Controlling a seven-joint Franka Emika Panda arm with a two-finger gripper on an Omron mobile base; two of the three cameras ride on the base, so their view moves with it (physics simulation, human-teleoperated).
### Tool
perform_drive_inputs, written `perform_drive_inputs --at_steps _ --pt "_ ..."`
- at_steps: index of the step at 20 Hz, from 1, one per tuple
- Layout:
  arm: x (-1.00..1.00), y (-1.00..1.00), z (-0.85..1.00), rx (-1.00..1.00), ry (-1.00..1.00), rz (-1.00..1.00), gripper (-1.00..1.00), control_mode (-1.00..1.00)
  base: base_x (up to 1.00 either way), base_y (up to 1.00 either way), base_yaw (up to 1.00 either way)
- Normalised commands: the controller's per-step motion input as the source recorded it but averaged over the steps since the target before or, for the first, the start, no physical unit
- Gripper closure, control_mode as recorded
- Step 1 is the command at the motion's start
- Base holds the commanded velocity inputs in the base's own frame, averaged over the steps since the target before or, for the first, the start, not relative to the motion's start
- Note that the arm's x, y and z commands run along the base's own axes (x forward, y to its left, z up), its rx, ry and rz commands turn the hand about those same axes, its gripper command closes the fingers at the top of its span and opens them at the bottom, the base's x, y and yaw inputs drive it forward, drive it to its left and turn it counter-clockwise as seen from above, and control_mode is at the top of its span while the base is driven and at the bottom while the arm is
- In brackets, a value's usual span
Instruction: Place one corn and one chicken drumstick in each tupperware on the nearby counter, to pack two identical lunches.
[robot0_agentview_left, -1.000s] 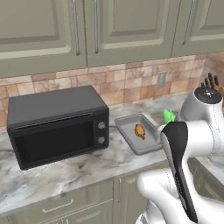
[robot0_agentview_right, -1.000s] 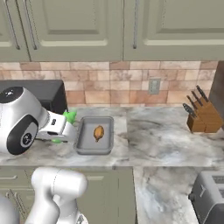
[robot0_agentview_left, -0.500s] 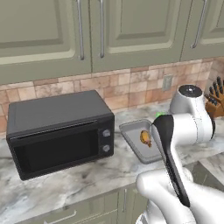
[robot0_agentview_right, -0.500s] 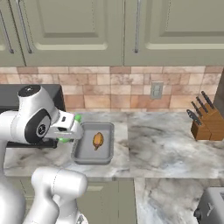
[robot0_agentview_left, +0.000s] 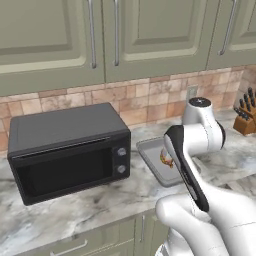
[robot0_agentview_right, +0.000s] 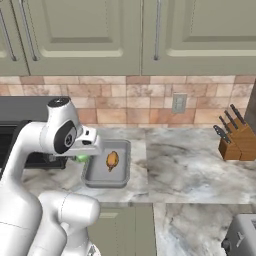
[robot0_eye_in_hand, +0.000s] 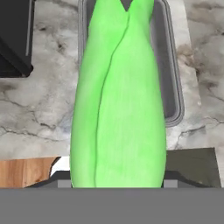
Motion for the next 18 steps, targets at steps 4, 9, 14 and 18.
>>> perform_drive_inputs --at_steps 4,9,14,18 --pt "0.38 0.00 -0.65 0.00 0.00 0.05 1.00 -1.00 0.00 0.00 0.00" --pt "0.49 0.00 -0.40 0.00 0.00 0.00 1.00 -1.00 0.00 0.00 0.00" --pt "0.52 0.00 -0.27 0.00 0.03 0.00 1.00 -1.00 0.00 0.00 0.00" --pt "0.51 0.00 -0.21 0.00 0.04 0.00 1.00 -1.00 0.00 0.00 0.00"
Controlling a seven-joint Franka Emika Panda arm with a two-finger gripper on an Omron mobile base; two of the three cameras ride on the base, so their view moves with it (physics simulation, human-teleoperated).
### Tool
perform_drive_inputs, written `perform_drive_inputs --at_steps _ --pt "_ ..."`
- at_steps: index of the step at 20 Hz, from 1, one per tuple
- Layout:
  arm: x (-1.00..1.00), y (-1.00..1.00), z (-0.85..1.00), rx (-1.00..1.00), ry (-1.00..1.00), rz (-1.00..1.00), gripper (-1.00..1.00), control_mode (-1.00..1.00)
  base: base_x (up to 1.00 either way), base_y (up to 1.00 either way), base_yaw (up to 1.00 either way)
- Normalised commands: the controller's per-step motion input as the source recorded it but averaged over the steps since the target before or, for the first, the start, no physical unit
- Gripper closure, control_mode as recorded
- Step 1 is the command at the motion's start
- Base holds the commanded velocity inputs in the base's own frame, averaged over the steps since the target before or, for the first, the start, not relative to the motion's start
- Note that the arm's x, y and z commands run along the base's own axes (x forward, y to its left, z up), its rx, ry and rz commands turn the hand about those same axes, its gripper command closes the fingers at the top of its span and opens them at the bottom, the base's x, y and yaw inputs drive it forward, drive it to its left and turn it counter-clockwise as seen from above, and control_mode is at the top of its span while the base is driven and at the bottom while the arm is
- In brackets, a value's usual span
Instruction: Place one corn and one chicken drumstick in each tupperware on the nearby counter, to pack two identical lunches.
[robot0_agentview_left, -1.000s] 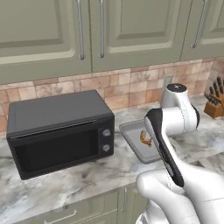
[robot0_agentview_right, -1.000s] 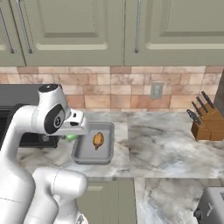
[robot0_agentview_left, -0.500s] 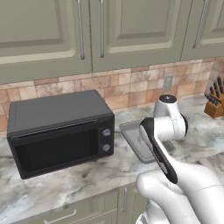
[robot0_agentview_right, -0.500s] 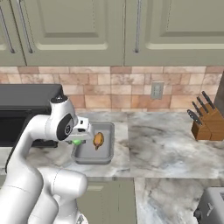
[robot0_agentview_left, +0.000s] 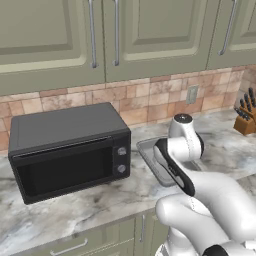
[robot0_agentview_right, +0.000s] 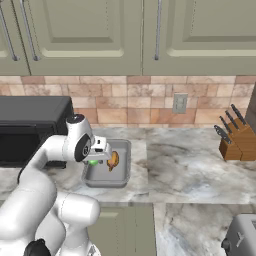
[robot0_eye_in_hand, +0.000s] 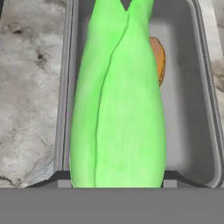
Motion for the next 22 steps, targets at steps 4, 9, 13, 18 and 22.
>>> perform_drive_inputs --at_steps 4,9,13,18,22 --pt "0.48 0.00 -0.21 0.00 0.05 0.00 1.00 -1.00 0.00 0.00 0.00" --pt "0.44 0.00 -0.22 0.00 0.04 0.00 1.00 -1.00 0.00 0.00 0.00" --pt "0.37 0.00 -0.27 0.00 0.01 0.00 1.00 -1.00 0.00 0.00 0.00" --pt "0.26 -0.02 -0.26 0.00 0.00 0.00 1.00 -1.00 0.00 0.00 0.00" --pt "0.19 -0.02 -0.31 0.00 0.00 0.00 1.00 -1.00 0.00 0.00 0.00"
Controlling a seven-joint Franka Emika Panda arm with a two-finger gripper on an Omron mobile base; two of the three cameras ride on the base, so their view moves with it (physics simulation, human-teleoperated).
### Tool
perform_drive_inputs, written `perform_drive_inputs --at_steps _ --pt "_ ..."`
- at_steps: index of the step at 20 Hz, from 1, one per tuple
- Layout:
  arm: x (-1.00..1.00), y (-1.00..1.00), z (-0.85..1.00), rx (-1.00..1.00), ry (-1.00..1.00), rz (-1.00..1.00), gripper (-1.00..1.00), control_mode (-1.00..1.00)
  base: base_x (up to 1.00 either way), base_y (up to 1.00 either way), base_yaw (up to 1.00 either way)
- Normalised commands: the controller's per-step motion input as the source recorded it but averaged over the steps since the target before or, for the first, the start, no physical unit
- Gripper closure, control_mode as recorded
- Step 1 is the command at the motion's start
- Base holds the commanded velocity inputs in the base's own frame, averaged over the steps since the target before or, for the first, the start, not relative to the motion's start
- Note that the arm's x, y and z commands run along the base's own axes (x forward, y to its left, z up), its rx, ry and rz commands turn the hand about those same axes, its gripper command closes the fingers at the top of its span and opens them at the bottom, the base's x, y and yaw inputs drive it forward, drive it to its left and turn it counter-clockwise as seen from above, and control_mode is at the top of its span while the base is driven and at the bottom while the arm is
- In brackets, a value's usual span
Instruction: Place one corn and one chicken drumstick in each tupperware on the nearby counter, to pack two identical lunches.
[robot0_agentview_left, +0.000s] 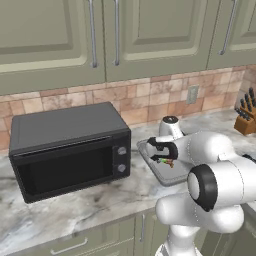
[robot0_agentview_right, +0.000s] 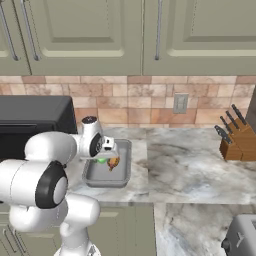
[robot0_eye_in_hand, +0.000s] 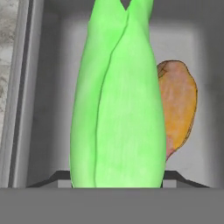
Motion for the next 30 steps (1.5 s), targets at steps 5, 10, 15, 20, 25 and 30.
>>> perform_drive_inputs --at_steps 5,10,15,20,25,30 --pt "0.20 -0.03 -0.24 0.00 0.00 0.00 1.00 -1.00 0.00 0.00 0.00" --pt "0.21 -0.03 -0.18 0.00 0.00 0.00 1.00 -1.00 0.00 0.00 0.00" --pt "-0.10 -0.10 -0.34 0.00 0.06 0.00 1.00 -1.00 0.00 0.00 0.00" --pt "-0.44 -0.43 -0.32 0.00 0.06 0.00 1.00 -1.00 0.00 0.00 0.00" --pt "-0.73 -0.40 -0.04 0.00 0.00 0.00 1.00 -1.00 0.00 0.00 0.00" --pt "-0.05 -0.03 0.18 0.00 0.02 0.00 -1.00 -1.00 0.00 0.00 0.00"
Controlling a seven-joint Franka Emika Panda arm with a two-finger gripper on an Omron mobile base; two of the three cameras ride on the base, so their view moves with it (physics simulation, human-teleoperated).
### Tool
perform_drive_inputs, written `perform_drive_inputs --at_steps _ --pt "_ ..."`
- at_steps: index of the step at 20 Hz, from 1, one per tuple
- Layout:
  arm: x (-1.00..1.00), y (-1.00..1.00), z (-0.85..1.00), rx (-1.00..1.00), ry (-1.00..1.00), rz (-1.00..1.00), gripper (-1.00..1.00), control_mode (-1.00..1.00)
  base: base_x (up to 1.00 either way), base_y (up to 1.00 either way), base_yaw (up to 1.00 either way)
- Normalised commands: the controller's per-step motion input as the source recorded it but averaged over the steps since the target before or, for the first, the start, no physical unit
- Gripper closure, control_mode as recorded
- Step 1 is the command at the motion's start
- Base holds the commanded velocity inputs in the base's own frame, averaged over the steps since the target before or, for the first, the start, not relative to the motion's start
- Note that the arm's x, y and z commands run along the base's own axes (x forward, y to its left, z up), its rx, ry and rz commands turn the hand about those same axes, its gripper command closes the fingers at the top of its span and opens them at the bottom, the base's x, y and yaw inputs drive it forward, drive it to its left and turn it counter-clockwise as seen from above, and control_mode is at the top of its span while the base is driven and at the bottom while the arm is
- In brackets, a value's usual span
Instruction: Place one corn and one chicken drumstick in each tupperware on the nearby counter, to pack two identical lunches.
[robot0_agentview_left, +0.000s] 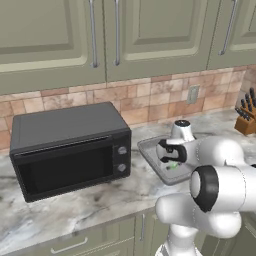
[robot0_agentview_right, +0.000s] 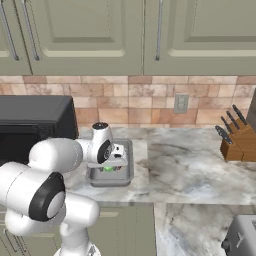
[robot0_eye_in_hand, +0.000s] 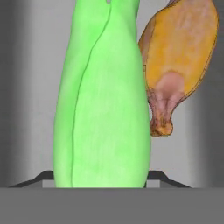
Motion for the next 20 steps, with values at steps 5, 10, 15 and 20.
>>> perform_drive_inputs --at_steps 5,10,15,20 --pt "0.04 0.10 0.74 0.00 0.03 0.00 -1.00 -1.00 0.00 0.00 0.00" --pt "0.34 0.14 0.51 0.00 0.05 0.00 -1.00 -1.00 0.00 0.00 0.00" --pt "0.79 0.10 -0.05 0.00 0.13 0.00 -1.00 -1.00 0.00 0.00 0.00" --pt "-0.67 0.00 0.17 0.00 0.01 0.00 -1.00 -1.00 0.00 0.00 0.00"
